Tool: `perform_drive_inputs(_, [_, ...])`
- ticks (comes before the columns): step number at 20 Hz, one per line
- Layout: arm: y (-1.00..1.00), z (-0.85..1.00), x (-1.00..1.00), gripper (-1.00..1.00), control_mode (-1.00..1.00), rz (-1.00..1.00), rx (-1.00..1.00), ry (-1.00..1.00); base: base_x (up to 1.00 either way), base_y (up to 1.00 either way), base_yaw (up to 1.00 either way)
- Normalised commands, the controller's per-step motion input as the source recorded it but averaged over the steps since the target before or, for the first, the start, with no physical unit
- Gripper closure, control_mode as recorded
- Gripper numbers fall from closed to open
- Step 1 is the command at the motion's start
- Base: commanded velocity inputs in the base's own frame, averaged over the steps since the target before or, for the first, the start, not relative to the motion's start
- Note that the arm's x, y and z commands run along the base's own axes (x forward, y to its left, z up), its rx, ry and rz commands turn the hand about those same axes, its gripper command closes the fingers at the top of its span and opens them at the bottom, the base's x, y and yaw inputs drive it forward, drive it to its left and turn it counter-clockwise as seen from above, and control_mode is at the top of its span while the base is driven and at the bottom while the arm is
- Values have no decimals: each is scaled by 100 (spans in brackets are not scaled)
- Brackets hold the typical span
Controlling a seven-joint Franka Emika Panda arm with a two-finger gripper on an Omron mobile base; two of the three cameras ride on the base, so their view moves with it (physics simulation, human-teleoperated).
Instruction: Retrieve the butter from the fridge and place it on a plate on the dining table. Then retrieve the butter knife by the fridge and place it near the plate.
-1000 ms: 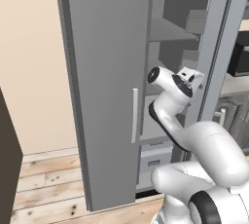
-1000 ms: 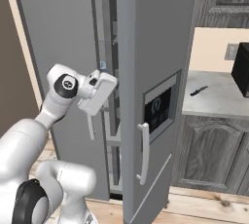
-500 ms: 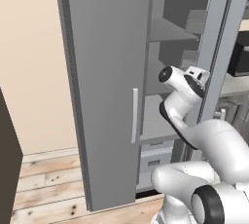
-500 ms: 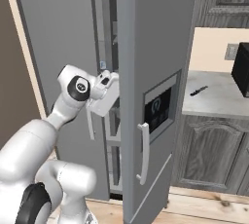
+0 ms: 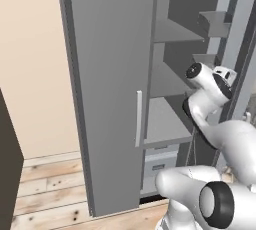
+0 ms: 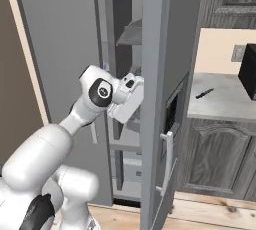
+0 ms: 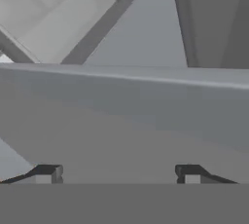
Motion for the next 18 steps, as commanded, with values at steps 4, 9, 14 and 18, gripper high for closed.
perform_drive_inputs(4, [-100,5,-72,-100,-100,3,27,0,0,0,0])
perform_drive_inputs(9, [20,23,-78,-100,-100,2,6,-10,0,0,0])
perform_drive_inputs(14, [100,24,-17,-100,-100,0,21,-9,0,0,0])
perform_drive_inputs(18, [86,0,6,-100,-100,-16,73,-22,0,0,0])
